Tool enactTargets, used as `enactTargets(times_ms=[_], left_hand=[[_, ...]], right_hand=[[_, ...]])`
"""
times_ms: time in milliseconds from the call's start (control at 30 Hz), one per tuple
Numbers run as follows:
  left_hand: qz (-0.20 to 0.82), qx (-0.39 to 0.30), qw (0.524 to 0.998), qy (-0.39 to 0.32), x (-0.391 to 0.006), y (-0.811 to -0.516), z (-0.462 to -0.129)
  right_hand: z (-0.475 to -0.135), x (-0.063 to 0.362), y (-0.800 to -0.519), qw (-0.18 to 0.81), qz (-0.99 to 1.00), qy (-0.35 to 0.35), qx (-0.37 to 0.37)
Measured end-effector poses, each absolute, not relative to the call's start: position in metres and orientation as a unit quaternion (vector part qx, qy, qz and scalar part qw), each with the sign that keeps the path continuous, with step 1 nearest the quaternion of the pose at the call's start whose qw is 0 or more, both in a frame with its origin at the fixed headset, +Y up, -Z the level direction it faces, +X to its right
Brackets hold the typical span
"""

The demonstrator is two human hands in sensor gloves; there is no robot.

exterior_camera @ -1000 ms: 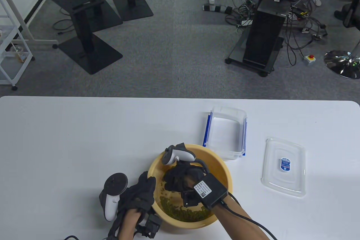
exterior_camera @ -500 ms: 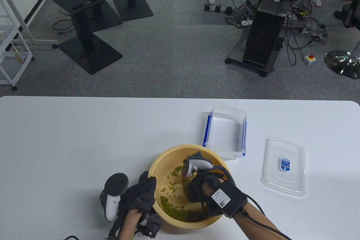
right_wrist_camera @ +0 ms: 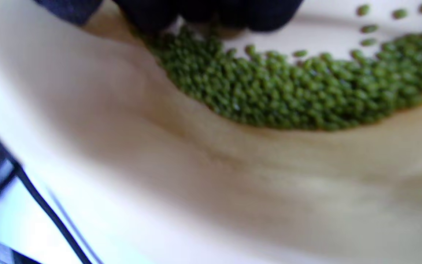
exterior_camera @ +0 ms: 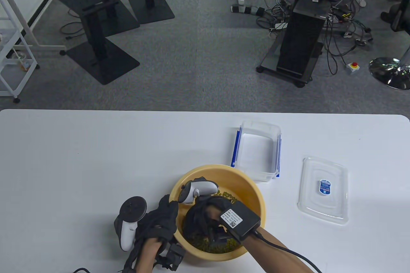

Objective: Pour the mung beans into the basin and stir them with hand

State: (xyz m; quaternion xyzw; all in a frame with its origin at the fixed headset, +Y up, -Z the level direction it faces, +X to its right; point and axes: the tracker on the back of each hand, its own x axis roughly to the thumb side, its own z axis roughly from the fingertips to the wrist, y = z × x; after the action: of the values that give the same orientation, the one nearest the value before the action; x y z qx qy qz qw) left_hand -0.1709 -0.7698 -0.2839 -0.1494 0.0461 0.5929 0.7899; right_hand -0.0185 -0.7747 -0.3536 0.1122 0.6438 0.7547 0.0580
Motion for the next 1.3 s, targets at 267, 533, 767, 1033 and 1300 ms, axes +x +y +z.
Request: enactTargets(times_ms=[267, 533, 767, 1033, 1300], left_hand=[[0.59, -0.149, 0.792, 0.048, -0.171, -0.77, -0.283], [0.589, -0.143, 0.794, 0.05, -0.171, -0.77, -0.282], [0.586, -0.14, 0.797, 0.056, -0.171, -0.77, -0.282], [0.587, -0.141, 0.795, 0.054, -0.17, -0.771, -0.282], [0.589, -0.141, 0.794, 0.052, -0.17, -0.771, -0.281]], right_hand=[[-0.395, 0.002, -0.771, 0.042, 0.87, 0.489, 0.048], [-0.394, 0.059, -0.769, 0.0, 0.851, 0.525, -0.019], [-0.362, 0.06, -0.772, -0.053, 0.823, 0.565, -0.006], [-0.327, 0.013, -0.777, 0.007, 0.742, 0.663, 0.095], [-0.368, -0.008, -0.777, 0.104, 0.772, 0.624, 0.06]])
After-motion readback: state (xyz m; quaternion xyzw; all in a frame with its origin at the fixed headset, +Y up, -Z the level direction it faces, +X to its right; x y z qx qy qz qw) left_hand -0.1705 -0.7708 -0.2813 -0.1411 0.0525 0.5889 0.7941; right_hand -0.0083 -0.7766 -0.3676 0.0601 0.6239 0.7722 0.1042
